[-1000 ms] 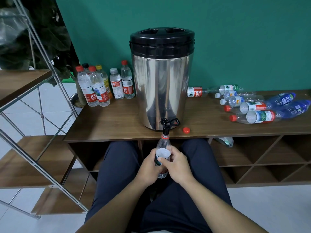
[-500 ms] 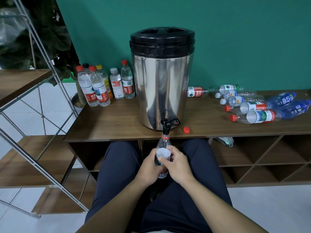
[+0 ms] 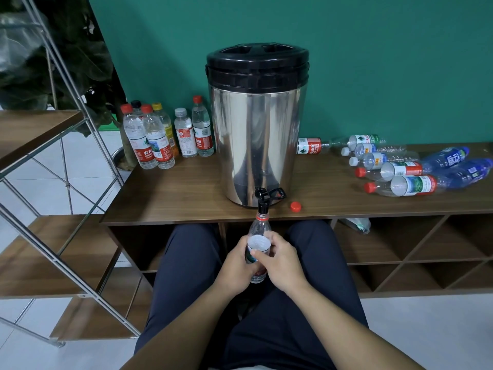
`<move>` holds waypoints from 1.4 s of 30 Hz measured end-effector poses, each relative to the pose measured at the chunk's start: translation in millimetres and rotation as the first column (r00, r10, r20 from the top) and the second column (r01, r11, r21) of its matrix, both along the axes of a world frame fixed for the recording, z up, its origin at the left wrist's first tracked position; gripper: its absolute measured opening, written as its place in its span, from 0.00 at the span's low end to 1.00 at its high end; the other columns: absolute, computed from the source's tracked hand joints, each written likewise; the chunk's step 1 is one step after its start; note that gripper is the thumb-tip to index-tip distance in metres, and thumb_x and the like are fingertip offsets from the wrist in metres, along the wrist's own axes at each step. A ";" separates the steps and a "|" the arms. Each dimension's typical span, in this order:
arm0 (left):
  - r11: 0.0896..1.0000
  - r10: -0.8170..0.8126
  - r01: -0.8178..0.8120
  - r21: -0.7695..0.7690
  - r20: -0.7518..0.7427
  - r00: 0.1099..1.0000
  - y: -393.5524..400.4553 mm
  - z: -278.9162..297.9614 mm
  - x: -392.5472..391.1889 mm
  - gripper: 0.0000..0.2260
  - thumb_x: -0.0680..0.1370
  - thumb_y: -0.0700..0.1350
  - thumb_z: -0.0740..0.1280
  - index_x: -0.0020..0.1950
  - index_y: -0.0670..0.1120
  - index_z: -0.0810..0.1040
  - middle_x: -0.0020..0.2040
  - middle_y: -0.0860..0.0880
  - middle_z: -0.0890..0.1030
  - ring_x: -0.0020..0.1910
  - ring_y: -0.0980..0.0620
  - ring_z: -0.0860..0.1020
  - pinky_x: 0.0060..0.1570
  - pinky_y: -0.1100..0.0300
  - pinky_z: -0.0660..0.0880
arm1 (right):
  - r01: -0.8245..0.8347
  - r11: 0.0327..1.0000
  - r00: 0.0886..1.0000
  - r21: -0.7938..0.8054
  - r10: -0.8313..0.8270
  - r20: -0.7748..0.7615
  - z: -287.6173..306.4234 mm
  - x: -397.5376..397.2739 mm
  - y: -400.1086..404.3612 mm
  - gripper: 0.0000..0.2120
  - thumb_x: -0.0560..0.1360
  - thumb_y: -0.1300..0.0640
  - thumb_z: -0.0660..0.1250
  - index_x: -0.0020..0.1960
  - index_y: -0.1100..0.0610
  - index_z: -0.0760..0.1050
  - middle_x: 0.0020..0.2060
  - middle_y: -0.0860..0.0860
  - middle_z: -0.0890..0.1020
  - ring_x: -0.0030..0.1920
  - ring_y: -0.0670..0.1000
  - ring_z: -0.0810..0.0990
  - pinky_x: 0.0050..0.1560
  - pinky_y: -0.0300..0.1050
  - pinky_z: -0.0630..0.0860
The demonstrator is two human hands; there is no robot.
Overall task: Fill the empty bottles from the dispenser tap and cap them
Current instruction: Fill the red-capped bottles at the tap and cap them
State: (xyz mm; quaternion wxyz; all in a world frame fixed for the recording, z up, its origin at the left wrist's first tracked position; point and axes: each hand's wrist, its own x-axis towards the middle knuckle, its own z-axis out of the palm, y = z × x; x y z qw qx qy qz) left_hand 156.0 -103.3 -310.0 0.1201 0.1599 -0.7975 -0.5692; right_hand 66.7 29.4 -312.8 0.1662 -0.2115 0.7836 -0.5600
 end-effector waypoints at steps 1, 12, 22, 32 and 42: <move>1.000 -0.001 0.001 0.000 0.001 1.000 0.1 0.3 0.2 0.26 0.77 0.35 0.76 0.71 0.55 0.78 0.59 0.58 0.86 0.60 0.60 0.84 0.59 0.65 0.79 | -0.003 1.000 1.000 0.002 0.003 -0.001 0.8 0.4 0.4 0.23 0.73 0.47 0.81 0.66 0.43 0.82 0.53 0.44 0.89 0.53 0.46 0.89 0.60 0.56 0.86; 1.000 0.001 -0.001 -0.017 0.003 1.000 0.2 0.2 0.2 0.27 0.77 0.35 0.76 0.73 0.54 0.77 0.60 0.60 0.86 0.61 0.61 0.83 0.60 0.66 0.78 | -0.004 1.000 1.000 -0.005 0.004 -0.006 3.1 2.7 0.8 0.30 0.68 0.38 0.77 0.67 0.44 0.82 0.54 0.43 0.89 0.54 0.46 0.89 0.61 0.56 0.85; 1.000 0.000 0.000 -0.011 0.004 1.000 0.5 1.0 0.3 0.27 0.77 0.35 0.76 0.72 0.54 0.78 0.59 0.59 0.86 0.60 0.60 0.84 0.60 0.64 0.80 | -0.002 1.000 1.000 -0.011 0.002 -0.009 7.2 4.1 1.4 0.27 0.68 0.39 0.77 0.65 0.44 0.82 0.52 0.44 0.89 0.52 0.46 0.89 0.60 0.55 0.85; 1.000 0.001 -0.001 -0.014 0.007 1.000 0.8 1.5 0.6 0.26 0.77 0.34 0.75 0.72 0.53 0.78 0.59 0.57 0.86 0.59 0.61 0.84 0.58 0.67 0.78 | -0.001 1.000 1.000 -0.005 0.000 -0.021 8.6 4.8 2.0 0.19 0.72 0.44 0.79 0.62 0.44 0.83 0.51 0.44 0.89 0.51 0.47 0.88 0.58 0.56 0.85; 1.000 -0.004 0.004 -0.003 0.011 1.000 0.6 2.3 1.0 0.27 0.77 0.35 0.76 0.73 0.55 0.77 0.59 0.60 0.86 0.60 0.60 0.84 0.59 0.66 0.79 | 0.001 1.000 1.000 -0.002 -0.001 -0.014 8.5 4.8 1.9 0.17 0.73 0.47 0.79 0.61 0.43 0.82 0.50 0.45 0.89 0.50 0.48 0.89 0.57 0.58 0.86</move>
